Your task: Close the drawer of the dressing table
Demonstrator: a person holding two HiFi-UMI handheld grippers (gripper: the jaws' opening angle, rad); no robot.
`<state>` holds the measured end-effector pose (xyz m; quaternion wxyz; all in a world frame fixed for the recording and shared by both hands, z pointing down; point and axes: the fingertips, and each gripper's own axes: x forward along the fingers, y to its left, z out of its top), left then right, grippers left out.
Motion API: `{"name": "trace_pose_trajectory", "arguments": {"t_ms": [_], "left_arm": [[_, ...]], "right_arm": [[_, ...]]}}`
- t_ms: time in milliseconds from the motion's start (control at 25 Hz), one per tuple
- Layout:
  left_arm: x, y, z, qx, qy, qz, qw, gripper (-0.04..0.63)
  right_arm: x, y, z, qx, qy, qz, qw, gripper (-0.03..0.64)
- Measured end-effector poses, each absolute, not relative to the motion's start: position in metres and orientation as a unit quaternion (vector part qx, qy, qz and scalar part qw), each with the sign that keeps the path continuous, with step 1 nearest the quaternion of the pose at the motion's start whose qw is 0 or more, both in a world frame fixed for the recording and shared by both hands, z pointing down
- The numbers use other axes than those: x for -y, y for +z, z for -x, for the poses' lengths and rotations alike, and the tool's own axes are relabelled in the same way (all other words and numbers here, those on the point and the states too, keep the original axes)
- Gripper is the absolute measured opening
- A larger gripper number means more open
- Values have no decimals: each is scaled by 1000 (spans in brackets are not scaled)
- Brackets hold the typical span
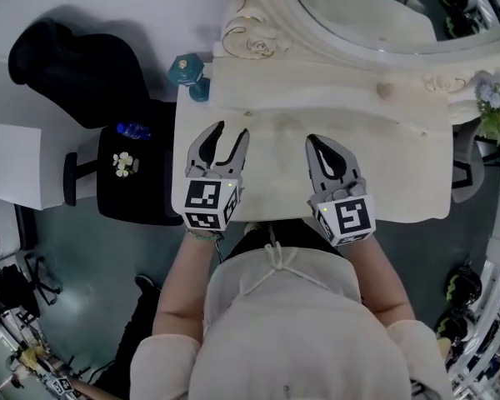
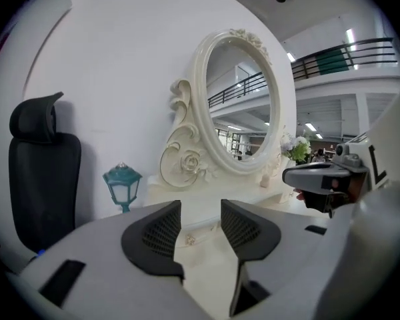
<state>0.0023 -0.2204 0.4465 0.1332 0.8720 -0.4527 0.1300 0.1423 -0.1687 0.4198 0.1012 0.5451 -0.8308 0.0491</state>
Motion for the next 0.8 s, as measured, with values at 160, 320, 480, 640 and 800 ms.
{"name": "trace_pose_trajectory", "arguments": {"t_ms": [160, 320, 480, 640, 800], "left_arm": [[207, 406, 1, 438, 107, -886, 106, 159], [192, 367, -1, 419, 78, -900, 86, 70], [178, 336, -3, 407, 68, -909, 48, 29], [164, 318, -3, 386, 58, -920, 39, 18], [148, 307, -2, 372, 47, -927, 17, 18]], "right_arm": [[161, 394, -144, 825, 28, -558, 88, 6], [152, 372, -147, 822, 15, -564, 84, 6], [144, 349, -151, 824, 1, -561, 81, 6], [135, 335, -151, 829, 0, -554, 73, 6], [125, 326, -147, 836, -3, -545, 66, 6]]}}
